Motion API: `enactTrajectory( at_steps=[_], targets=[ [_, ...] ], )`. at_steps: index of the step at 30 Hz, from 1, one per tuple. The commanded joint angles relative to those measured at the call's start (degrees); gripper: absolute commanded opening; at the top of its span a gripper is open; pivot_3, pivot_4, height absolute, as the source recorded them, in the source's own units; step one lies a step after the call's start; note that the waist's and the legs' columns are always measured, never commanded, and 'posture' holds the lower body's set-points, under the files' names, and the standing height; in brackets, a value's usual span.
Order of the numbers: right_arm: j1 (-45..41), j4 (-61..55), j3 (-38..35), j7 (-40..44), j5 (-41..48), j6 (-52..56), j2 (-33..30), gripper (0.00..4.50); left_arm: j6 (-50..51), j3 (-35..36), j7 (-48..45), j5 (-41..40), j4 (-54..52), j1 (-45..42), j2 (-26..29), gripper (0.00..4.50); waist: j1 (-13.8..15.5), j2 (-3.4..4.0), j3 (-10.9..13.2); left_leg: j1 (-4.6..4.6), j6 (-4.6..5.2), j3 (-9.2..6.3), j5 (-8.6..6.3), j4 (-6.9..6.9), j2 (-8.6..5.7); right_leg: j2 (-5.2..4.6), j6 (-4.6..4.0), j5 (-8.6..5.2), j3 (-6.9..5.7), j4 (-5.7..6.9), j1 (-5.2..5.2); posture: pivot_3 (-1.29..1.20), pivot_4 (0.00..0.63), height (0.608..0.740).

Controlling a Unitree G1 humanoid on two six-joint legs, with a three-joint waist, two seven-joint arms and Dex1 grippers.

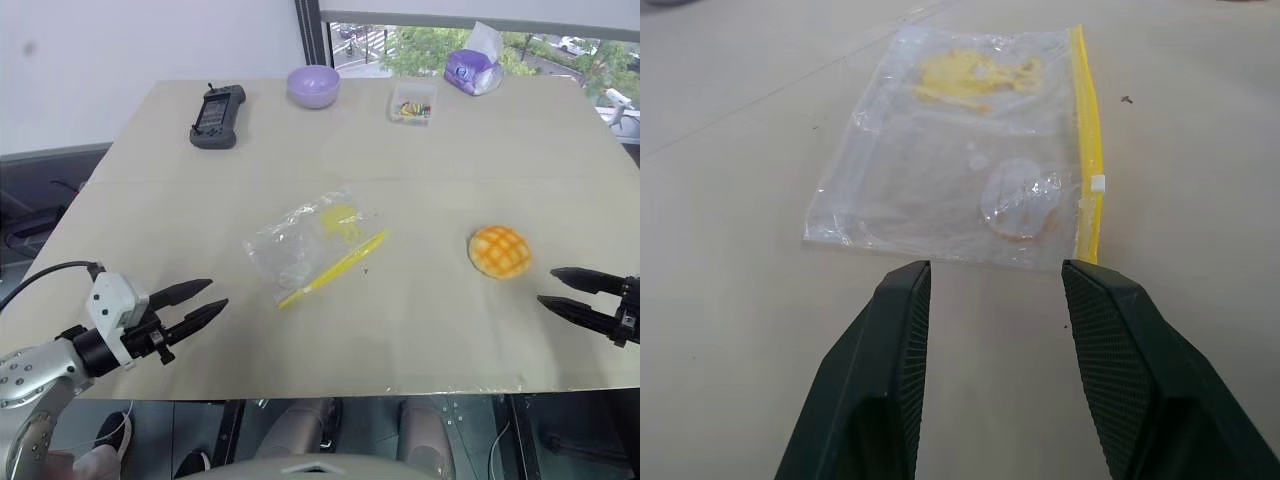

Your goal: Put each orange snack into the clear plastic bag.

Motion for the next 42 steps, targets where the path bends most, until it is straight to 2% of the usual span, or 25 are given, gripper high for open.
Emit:
enactTrajectory(
  at_steps=[1,20,25,30,36,42],
  targets=[
    [0.5,-1.7,-3.5,0.2,1.0,-0.7,-0.4,2.56,-0.3,1.5,0.0,-1.4,-0.4,-0.6,0.5,2.2,0.0,0.0,0.0,0.0,0.0,0.0,0.0,0.0,0.0,0.0,0.0,0.0,0.0,0.0,0.0,0.0,0.15,0.74],
    [0.4,-2.1,-3.5,0.2,1.0,-0.7,-0.7,2.56,0.8,-0.5,0.1,-1.5,0.7,-3.5,0.8,2.2,0.1,0.0,0.0,0.0,0.0,-0.01,0.0,0.0,0.0,0.0,0.0,0.0,-0.01,0.0,0.0,0.0,0.15,0.74],
    [-0.6,-3.9,-2.4,-0.5,1.8,-0.4,-0.2,2.56,-0.7,-5.5,0.4,3.1,-0.6,-3.9,2.0,2.2,0.1,0.01,0.0,0.0,0.0,0.01,0.0,0.0,0.0,0.0,0.0,0.0,0.0,0.0,0.0,0.0,0.15,0.74],
    [-2.6,-8.5,-0.2,-1.1,4.6,1.0,0.4,2.56,-1.3,-13.9,2.6,10.8,-1.2,-6.7,3.2,2.2,0.2,0.01,0.0,0.0,0.0,-0.01,0.0,-0.01,0.0,0.01,0.0,0.0,-0.01,0.0,0.01,0.0,0.15,0.74],
    [-5.2,-16.7,1.4,-1.8,12.1,4.2,0.4,2.56,-2.2,-22.1,3.6,17.4,1.0,-12.1,3.3,2.2,0.5,0.01,0.0,-0.02,0.0,-0.03,0.0,-0.02,-0.01,0.01,0.0,0.0,-0.02,0.0,-0.01,0.0,0.15,0.74],
    [-6.7,-20.8,2.1,-3.8,15.1,6.1,0.1,2.56,-3.0,-27.5,7.8,23.0,3.9,-15.6,0.5,2.2,0.9,-0.02,0.0,-0.03,0.0,-0.05,0.0,-0.02,-0.02,0.01,0.01,0.01,-0.04,-0.01,-0.01,0.0,0.15,0.74]
  ],
)
